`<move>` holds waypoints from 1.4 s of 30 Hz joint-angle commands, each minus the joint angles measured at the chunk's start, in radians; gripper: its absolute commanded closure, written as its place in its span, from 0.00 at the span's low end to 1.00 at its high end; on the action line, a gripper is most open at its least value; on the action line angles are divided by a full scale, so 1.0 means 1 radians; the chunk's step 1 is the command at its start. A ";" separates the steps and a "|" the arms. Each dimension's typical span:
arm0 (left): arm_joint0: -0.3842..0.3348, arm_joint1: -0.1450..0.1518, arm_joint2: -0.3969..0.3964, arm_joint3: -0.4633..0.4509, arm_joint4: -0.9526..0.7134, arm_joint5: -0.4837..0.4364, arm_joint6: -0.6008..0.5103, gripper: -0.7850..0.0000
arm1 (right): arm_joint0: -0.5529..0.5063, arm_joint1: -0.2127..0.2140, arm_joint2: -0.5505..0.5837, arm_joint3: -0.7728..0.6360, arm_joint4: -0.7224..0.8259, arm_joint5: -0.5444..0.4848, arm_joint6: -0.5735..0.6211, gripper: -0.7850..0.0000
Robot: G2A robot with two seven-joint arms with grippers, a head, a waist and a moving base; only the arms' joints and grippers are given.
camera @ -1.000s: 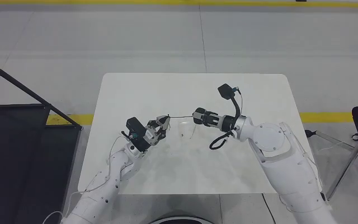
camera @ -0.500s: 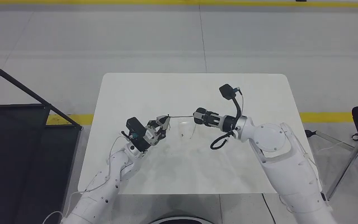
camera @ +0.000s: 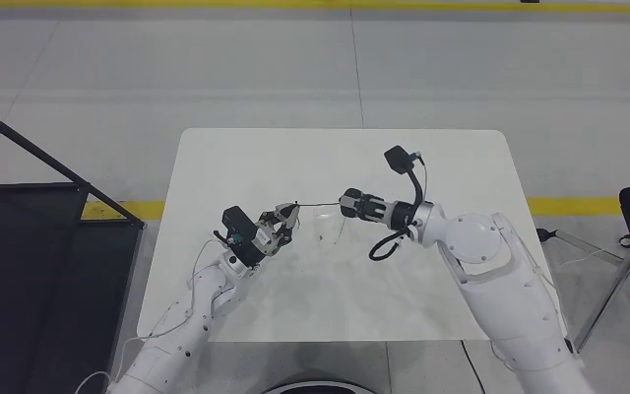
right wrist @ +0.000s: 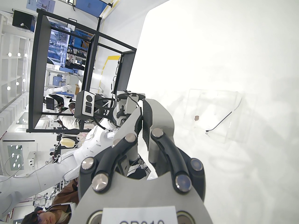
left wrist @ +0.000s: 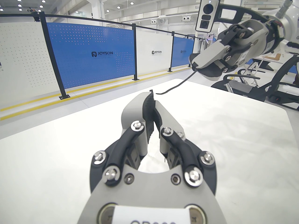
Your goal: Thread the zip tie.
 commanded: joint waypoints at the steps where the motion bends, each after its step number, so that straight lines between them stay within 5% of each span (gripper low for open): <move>1: 0.000 0.000 0.000 0.000 0.000 0.000 0.000 1.00 | 0.003 -0.001 -0.002 0.002 0.002 0.003 0.000 1.00; 42: 0.000 0.000 0.000 0.000 0.000 0.000 0.000 1.00 | 0.019 -0.002 -0.003 0.019 0.022 0.034 0.004 1.00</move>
